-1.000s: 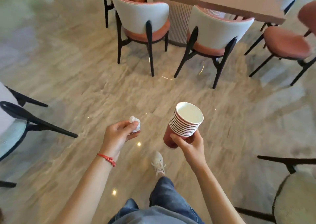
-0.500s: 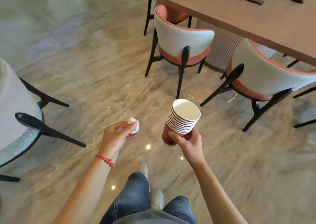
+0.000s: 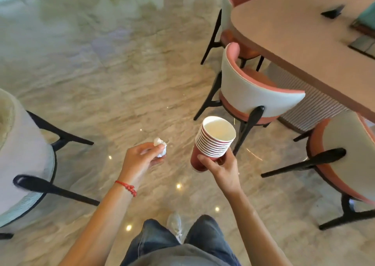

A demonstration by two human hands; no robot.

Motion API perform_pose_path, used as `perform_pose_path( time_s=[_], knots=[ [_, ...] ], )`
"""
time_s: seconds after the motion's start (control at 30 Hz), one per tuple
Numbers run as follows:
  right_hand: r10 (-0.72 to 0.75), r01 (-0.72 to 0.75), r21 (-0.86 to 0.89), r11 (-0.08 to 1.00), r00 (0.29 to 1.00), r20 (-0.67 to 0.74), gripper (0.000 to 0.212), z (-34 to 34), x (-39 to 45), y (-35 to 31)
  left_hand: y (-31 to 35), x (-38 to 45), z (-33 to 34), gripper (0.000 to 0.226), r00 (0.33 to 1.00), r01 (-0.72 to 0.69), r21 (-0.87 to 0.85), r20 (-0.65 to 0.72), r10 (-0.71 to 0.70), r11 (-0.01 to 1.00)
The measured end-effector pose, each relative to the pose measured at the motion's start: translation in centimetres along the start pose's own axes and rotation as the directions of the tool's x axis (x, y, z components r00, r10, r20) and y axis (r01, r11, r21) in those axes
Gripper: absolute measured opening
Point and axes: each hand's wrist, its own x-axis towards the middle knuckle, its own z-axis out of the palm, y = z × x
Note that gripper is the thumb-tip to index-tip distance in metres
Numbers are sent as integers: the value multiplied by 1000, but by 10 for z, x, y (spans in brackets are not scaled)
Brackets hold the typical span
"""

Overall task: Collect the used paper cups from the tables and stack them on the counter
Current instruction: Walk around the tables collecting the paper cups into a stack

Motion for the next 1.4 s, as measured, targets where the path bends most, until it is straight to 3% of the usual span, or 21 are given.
perform_pose_path(
  time_s=[0.17, 0.3, 0.6, 0.77, 1.03, 1.4],
  knots=[
    [14, -14, 3, 1000, 994, 109, 50, 23, 84, -8, 20, 68, 0, 8, 993, 39, -60, -106, -46, 997],
    [7, -4, -12, 1000, 976, 216, 44, 45, 161, -18, 34, 128, 2, 12, 981, 32, -89, -188, -49, 996],
    [-25, 36, -14, 999, 885, 464, 43, 95, 334, -49, 96, 248, 11, 6, 931, -50, -171, -365, -16, 984],
    [-13, 24, -14, 1000, 849, 528, 44, 139, 399, -59, 121, 301, -3, 5, 895, -53, -202, -444, -43, 978],
    [-9, 18, -9, 1000, 818, 575, 52, 252, 494, -68, 164, 412, -72, 5, 865, -72, -194, -500, -36, 978],
    [-42, 64, -17, 998, 807, 589, 44, 447, 629, -128, 260, 567, -209, 4, 843, -78, -193, -536, -39, 978]
  ],
)
